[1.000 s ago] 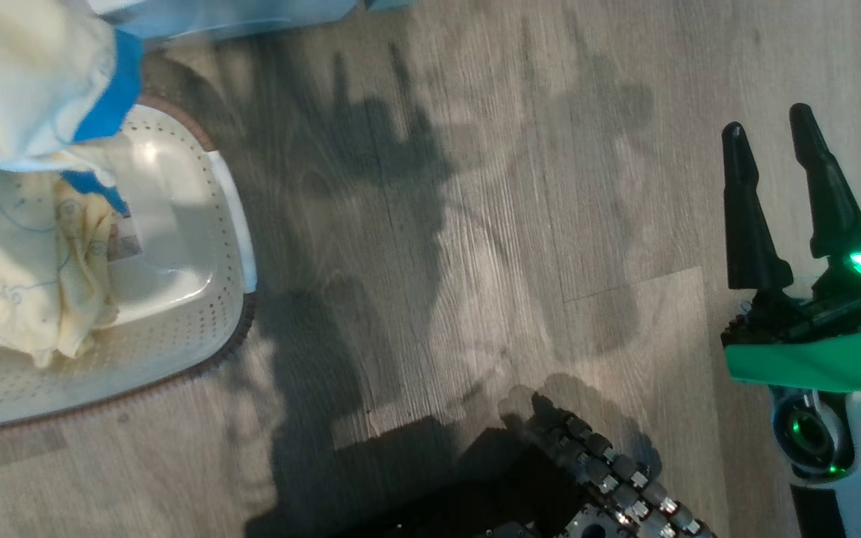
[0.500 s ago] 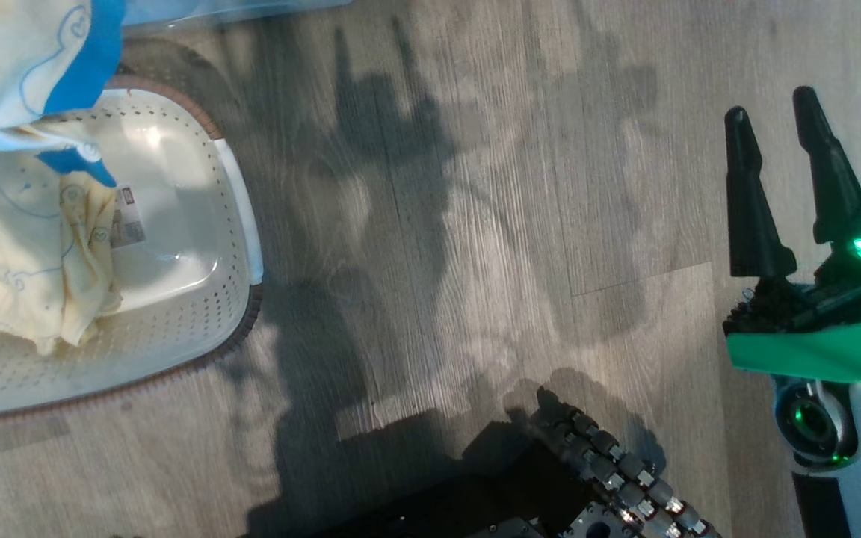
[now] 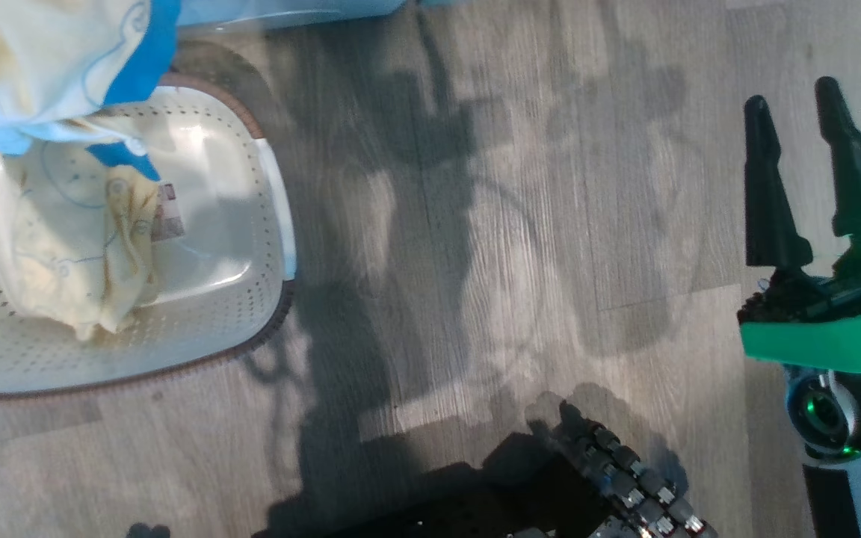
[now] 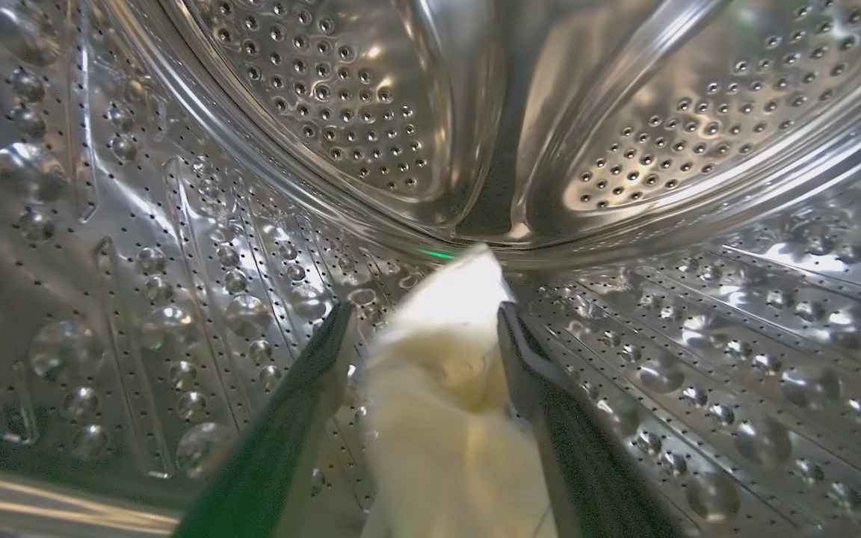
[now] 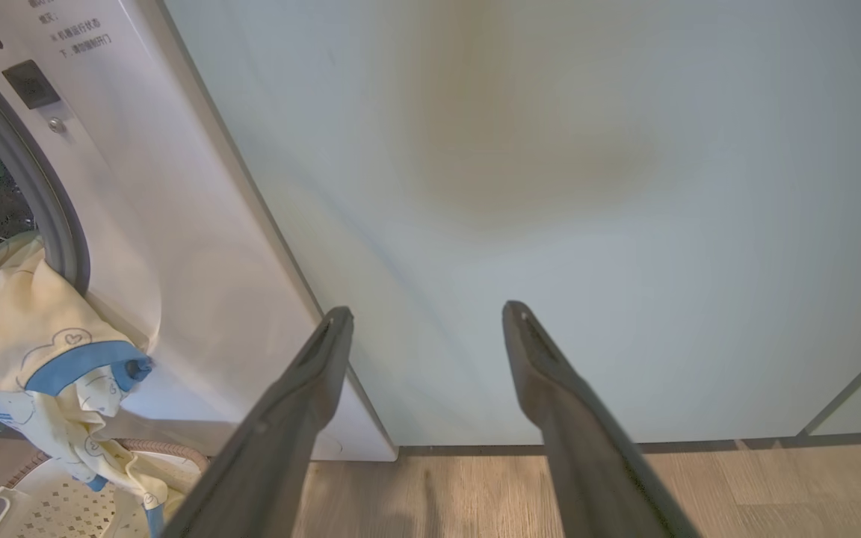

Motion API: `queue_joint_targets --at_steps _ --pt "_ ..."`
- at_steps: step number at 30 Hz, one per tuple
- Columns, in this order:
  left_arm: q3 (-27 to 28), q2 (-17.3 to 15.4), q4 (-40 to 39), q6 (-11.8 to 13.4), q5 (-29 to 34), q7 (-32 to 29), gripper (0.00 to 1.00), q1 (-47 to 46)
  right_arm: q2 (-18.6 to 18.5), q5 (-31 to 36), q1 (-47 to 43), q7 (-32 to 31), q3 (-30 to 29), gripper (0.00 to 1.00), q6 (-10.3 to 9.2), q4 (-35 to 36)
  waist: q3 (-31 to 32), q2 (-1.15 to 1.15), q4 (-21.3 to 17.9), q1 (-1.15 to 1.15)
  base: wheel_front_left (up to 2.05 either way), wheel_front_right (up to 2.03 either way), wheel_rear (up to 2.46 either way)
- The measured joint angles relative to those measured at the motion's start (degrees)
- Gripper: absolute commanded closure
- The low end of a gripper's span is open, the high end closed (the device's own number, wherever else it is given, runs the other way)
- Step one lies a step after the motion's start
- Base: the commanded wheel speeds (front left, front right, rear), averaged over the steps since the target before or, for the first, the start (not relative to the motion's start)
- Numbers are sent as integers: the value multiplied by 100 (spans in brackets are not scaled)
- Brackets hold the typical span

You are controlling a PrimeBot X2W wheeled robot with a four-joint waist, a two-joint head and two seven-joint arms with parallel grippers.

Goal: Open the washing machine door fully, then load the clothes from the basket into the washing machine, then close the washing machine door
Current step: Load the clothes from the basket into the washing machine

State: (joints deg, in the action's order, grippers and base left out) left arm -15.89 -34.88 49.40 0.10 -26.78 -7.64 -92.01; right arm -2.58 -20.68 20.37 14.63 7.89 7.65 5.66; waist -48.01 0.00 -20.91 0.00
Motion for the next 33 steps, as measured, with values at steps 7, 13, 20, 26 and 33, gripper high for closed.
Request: queue_joint_targets --at_steps 7,13,20,26,33 --pt "37 219 -168 58 -112 706 0 801 0 187 -2 0 -166 0 0 -67 237 0 244 0 0 0 0" --pt "76 415 -747 158 -216 1478 0 1839 -1 386 -32 0 -348 0 0 -103 540 0 487 0 0 0 0" --pt "24 719 -2141 628 -241 2033 0 3493 -2 612 -280 0 -536 0 0 -127 945 0 785 -1 0 0 0" --pt "-38 794 -3307 1057 -188 2136 0 4749 -3 758 -418 0 -620 0 0 -135 1253 0 976 -1 0 0 0" --pt "-44 824 -4526 1608 -20 2187 0 6217 -2 923 -661 0 -650 0 0 -193 1663 0 1193 -1 0 0 0"
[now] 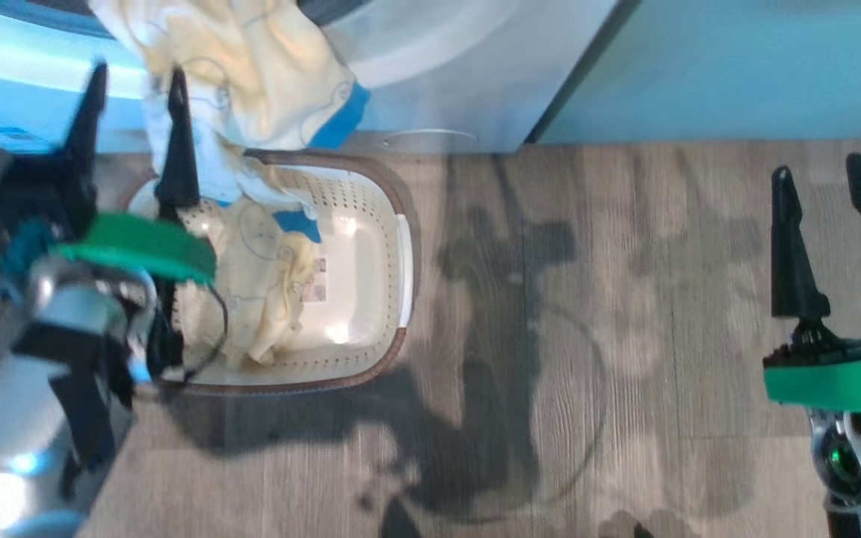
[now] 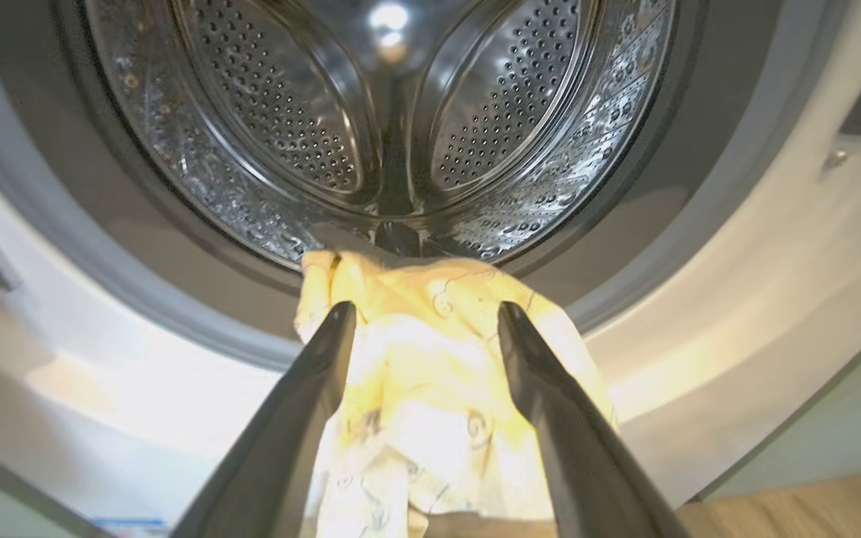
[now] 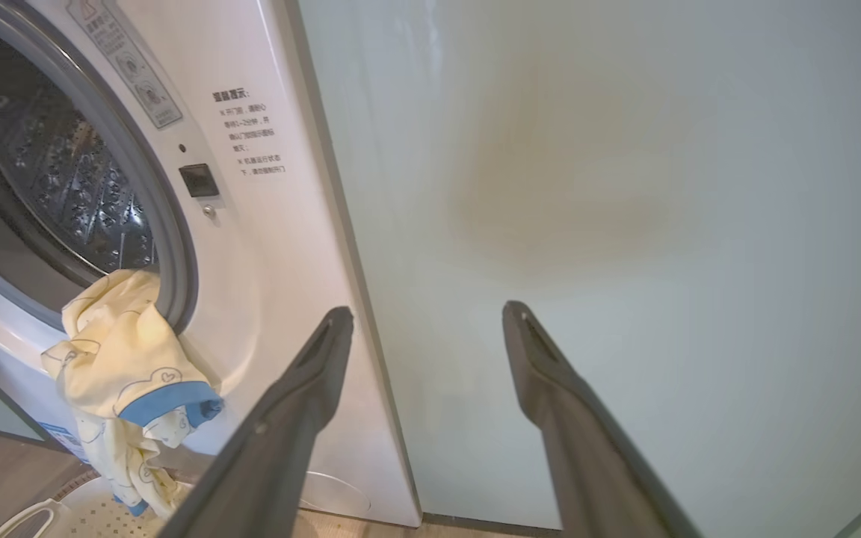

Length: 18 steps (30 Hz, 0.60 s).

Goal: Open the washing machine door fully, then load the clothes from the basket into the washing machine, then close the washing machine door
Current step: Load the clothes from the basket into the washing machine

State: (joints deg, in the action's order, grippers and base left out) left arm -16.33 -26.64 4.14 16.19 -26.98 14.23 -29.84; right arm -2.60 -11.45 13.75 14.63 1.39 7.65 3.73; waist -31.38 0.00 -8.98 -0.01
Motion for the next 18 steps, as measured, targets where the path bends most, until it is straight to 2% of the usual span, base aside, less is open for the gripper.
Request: queue_joint_targets --at_steps 6,18 --pt "-14 141 -471 214 32 25 0 959 0 149 -255 0 -124 0 0 -70 338 0 217 0 0 0 0" --pt "125 567 -476 159 126 42 0 1830 0 246 -623 0 -126 0 0 -221 991 0 518 0 0 0 0"
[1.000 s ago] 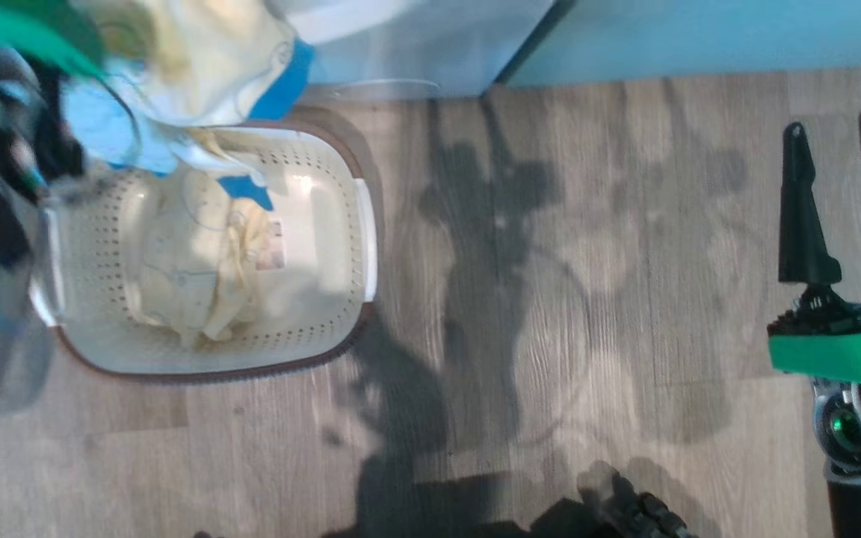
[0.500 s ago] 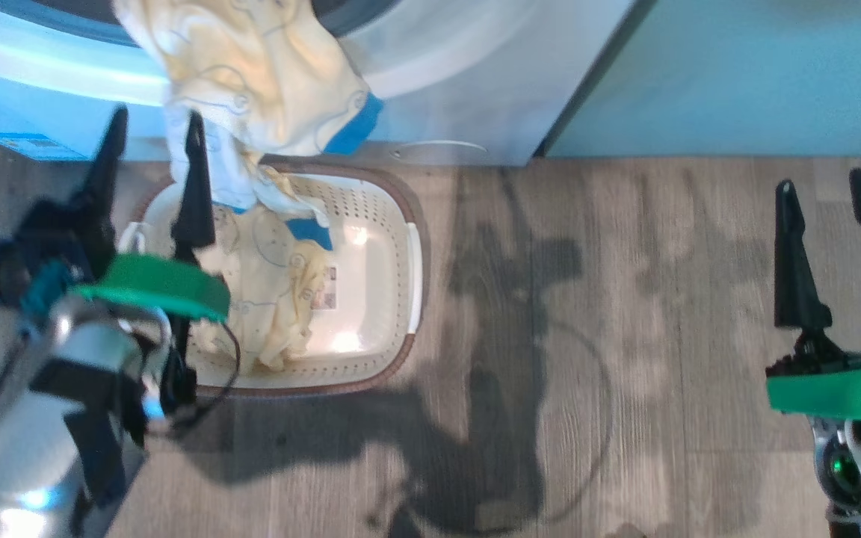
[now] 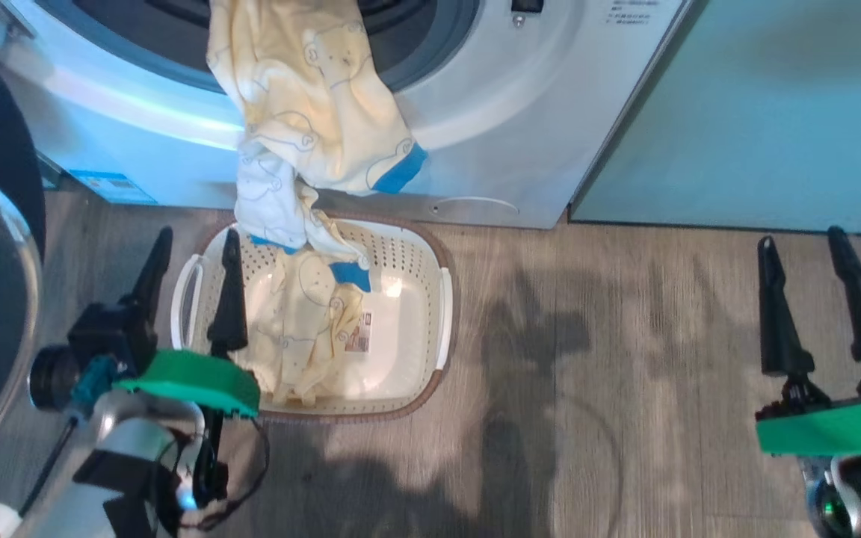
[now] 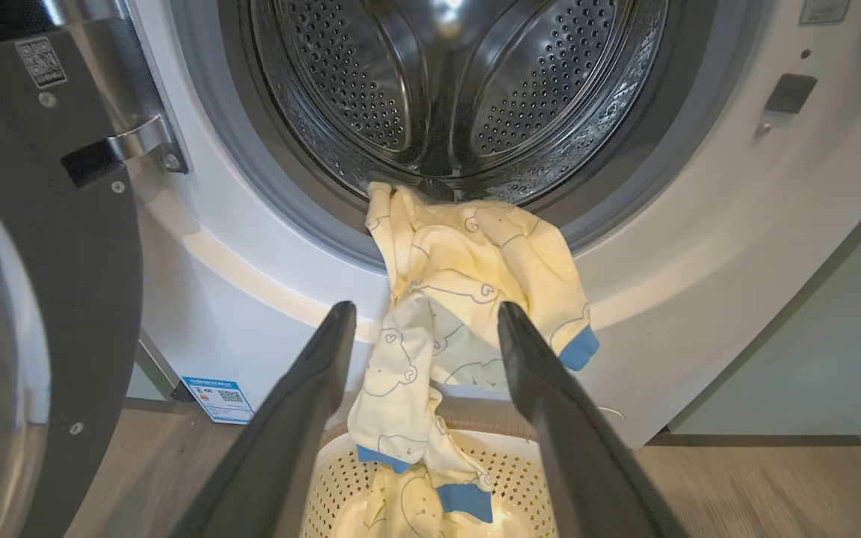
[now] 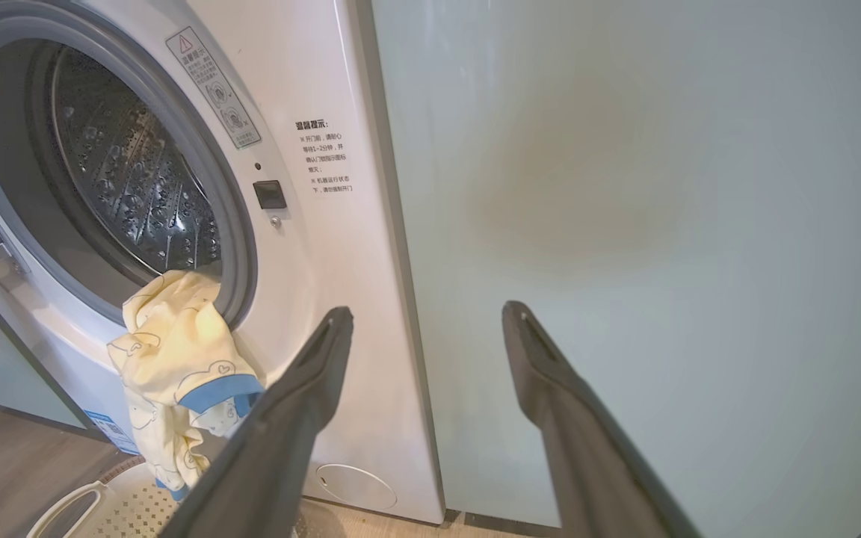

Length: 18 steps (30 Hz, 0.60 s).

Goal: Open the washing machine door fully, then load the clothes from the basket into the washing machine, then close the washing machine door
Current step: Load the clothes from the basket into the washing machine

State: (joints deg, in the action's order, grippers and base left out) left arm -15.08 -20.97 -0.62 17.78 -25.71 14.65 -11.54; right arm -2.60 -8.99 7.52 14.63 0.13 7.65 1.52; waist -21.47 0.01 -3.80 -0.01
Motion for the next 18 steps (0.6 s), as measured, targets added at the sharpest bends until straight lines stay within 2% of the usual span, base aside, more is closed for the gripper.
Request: queue_joint_targets --at_steps 18 --pt "230 174 136 -201 202 0 0 222 0 -163 -294 -1 90 0 0 -85 397 0 -138 1 0 0 0"
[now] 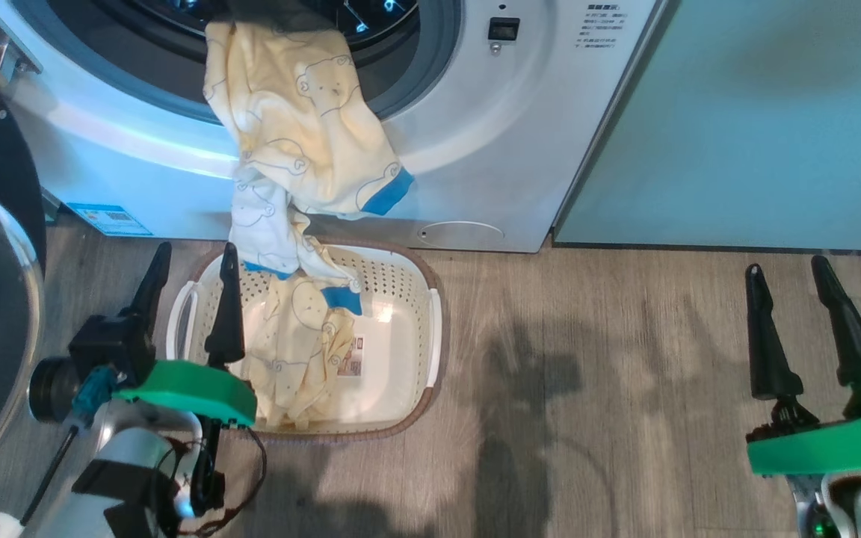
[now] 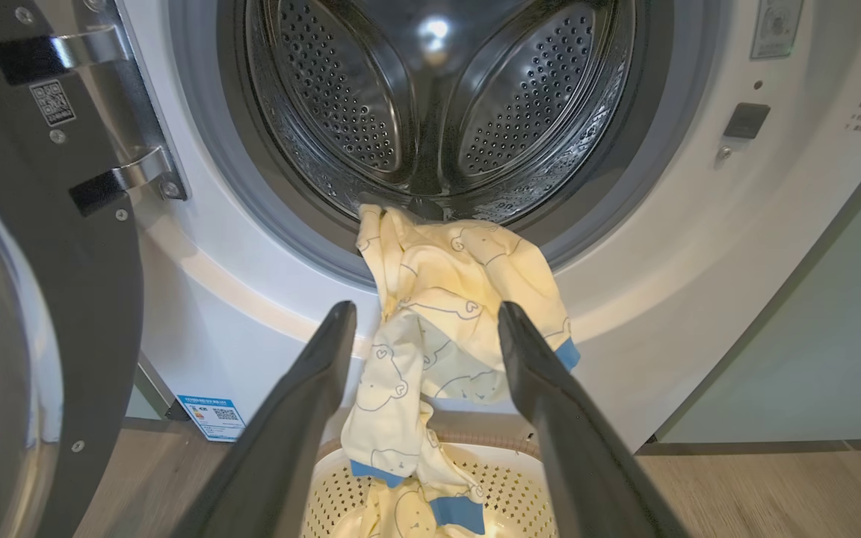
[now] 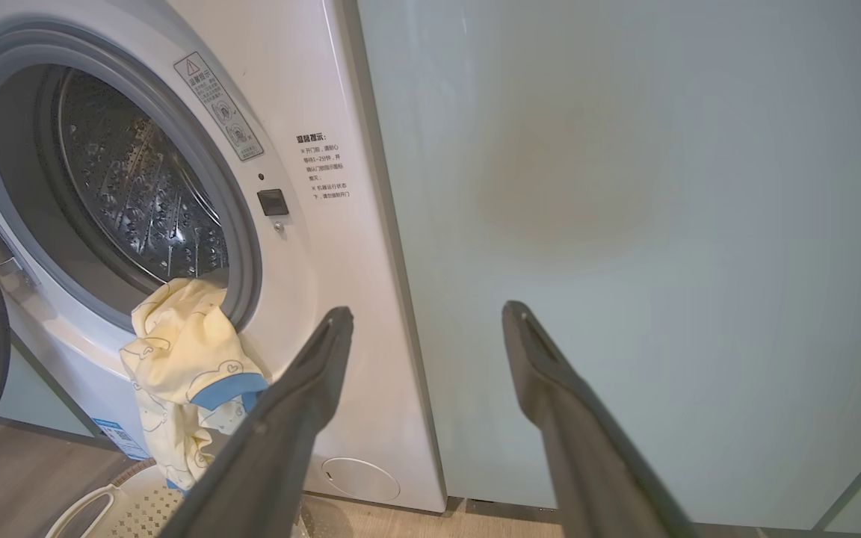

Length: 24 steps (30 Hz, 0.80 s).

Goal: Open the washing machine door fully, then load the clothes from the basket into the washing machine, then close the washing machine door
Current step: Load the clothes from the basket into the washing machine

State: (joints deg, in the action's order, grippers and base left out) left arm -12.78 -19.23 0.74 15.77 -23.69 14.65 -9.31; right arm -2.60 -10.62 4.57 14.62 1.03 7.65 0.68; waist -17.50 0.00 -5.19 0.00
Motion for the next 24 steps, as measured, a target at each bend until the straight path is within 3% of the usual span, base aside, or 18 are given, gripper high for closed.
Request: queue_joint_targets --at_steps 14,24 --pt "98 59 126 -109 -2 -1 0 -4 0 -5 1 0 20 0 0 8 -36 0 -42 0 0 0 0" --pt "-67 76 851 -475 -137 -122 0 -338 0 -5 42 0 43 0 0 63 -271 0 -56 0 0 0 0"
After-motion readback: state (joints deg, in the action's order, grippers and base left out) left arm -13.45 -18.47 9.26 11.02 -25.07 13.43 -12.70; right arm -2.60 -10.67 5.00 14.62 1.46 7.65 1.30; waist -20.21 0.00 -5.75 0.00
